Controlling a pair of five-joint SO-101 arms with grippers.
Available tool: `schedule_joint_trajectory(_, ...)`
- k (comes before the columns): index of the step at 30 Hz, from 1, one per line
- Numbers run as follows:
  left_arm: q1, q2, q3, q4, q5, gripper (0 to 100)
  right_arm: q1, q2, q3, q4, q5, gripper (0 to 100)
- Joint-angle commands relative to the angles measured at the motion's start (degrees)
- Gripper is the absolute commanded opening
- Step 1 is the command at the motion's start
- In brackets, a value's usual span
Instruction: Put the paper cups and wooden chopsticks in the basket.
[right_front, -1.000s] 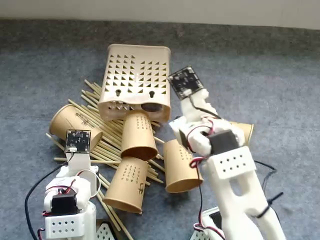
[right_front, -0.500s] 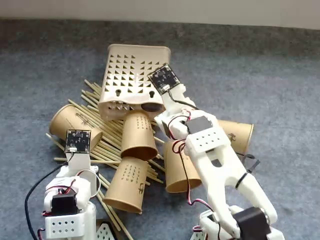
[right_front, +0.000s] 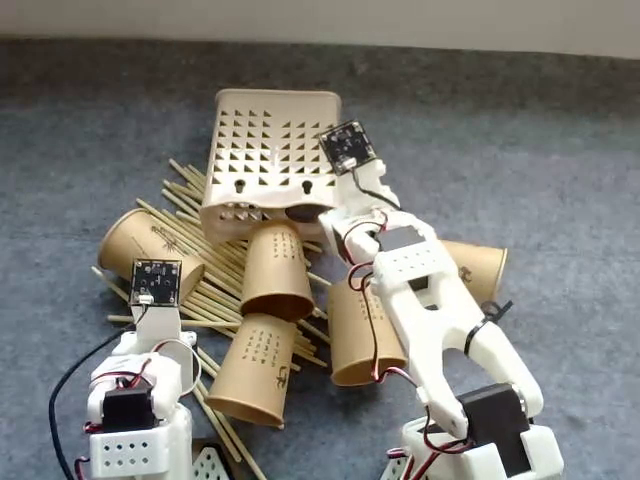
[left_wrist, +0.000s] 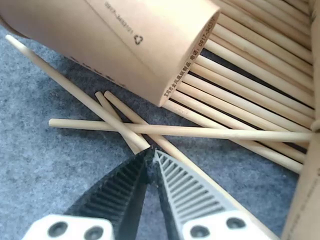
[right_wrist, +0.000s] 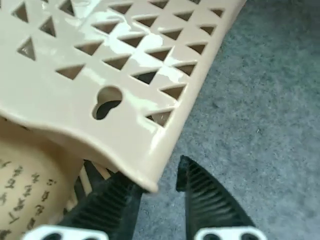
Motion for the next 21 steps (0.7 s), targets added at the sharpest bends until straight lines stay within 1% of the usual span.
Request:
schedule_joint_trajectory(1,0.0,-0.4,1.1,0.4,0.4,1,1.2,-2.7,-3.2,-1.5,-2.3,0.8)
schedule_joint_trajectory(3,0.0,-0.4,1.1,0.4,0.4,1,1.9,-4.3,-3.0,-1.5,-3.9,0.6)
schedule_joint_trajectory(7,0.0,-0.4,1.1,0.4,0.4,1,4.6,-8.0,-3.0,-1.5,-10.0,0.6)
schedule_joint_trajectory(13,0.0,-0.4,1.1,0.4,0.4,1,8.5,-10.7,-3.3,-1.2,-15.8,0.6)
schedule_joint_trajectory(19,0.0,-0.4,1.1,0.4,0.4,1,9.7,-11.3,-5.1,-0.7,-18.5,0.6)
schedule_joint_trajectory(21,0.0,-0.4,1.1,0.4,0.4,1,10.3,-11.3,-7.3,2.4,-18.9,0.6)
